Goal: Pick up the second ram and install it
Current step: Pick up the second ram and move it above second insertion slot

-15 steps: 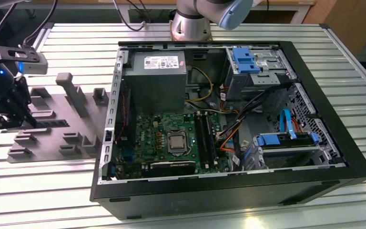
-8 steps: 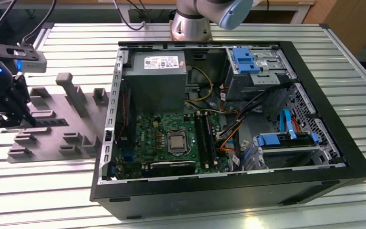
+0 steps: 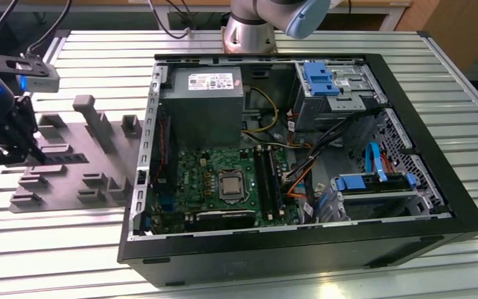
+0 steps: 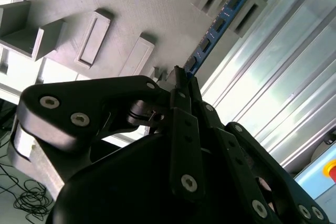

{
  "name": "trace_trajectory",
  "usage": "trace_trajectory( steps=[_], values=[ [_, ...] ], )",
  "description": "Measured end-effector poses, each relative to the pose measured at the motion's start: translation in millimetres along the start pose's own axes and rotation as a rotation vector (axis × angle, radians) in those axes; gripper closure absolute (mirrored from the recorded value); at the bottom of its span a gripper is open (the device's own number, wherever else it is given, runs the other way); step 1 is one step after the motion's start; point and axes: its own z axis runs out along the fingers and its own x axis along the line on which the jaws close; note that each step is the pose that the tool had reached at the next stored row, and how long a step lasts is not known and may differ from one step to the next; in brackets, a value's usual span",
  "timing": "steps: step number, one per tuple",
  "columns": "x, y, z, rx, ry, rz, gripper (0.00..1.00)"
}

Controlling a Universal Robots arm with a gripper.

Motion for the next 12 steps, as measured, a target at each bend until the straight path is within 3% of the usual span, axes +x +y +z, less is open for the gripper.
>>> trace_trajectory(
  steps=[12],
  values=[
    [0.0, -0.1, -6.1, 0.0001, -0.0001, 0.000, 0.86]
  ],
)
